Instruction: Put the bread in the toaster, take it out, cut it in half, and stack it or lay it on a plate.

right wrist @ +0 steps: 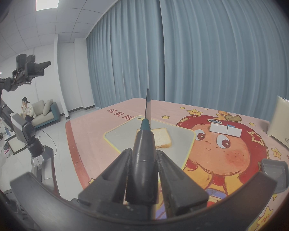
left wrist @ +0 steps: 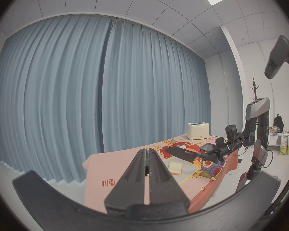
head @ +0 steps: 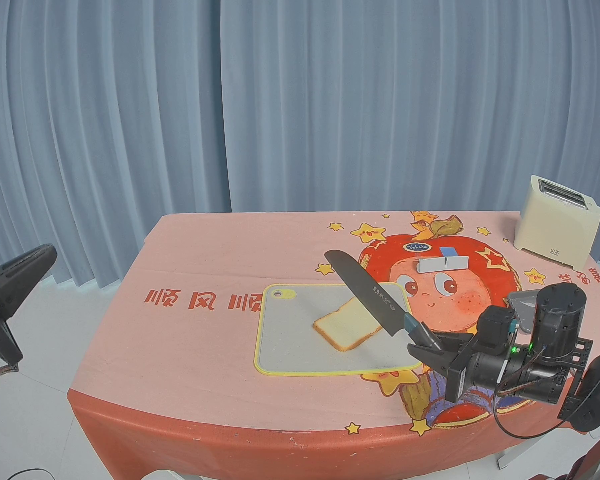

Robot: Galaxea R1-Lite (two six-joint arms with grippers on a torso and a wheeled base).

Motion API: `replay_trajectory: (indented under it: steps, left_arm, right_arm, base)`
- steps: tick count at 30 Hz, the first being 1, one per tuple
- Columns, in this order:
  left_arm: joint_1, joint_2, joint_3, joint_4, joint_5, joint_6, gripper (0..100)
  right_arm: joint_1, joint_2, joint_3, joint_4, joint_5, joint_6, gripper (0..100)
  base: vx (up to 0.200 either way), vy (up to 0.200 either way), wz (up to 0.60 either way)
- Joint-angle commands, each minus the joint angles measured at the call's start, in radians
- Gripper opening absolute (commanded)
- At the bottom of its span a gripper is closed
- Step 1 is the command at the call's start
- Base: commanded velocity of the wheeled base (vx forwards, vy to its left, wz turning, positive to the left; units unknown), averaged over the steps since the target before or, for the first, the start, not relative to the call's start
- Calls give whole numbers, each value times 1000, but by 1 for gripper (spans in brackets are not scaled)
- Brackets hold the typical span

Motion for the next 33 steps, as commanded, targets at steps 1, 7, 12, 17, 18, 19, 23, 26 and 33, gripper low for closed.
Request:
replay_trajectory:
  steps: [1, 7, 12, 17, 18, 19, 23, 26, 33]
  left_arm:
    - [-1, 104, -76, 0, -38, 1, 0]
    - [-1, 199, -120, -3, -150, 12, 0]
    - [-7, 267, -199, -1, -176, 10, 0]
    - [-49, 344, -234, -4, -171, 0, 0]
    - [-50, 357, -248, -4, -171, 0, 0]
    - [-50, 379, -271, -4, -171, -2, 0]
    - [-50, 463, -338, -53, -171, -27, 0]
    - [-86, 534, -311, -158, -170, -68, 0]
    - [-145, 683, -272, -405, -168, -89, 0]
  right_arm:
    - [3, 12, -29, 1, 3, 3, 0]
    - [-17, 56, -81, 4, 2, 5, 0]
    - [-17, 56, -83, 4, 3, 5, 0]
    - [-16, 74, -84, 1, 2, 6, 0]
    - [-16, 73, -84, 1, 3, 6, 0]
    - [-16, 68, -86, 1, 2, 6, 0]
    - [-17, 48, -76, 2, 3, 6, 0]
    - [-28, 50, -73, 2, 3, 8, 0]
    - [-19, 58, -66, 4, 3, 8, 0]
  base:
    - [0, 0, 0]
    - [0, 0, 0]
    - [0, 0, 0]
    - [0, 0, 0]
    - [0, 0, 0]
    - [0, 0, 0]
    - [0, 0, 0]
    - [0, 0, 0]
    - [0, 0, 0]
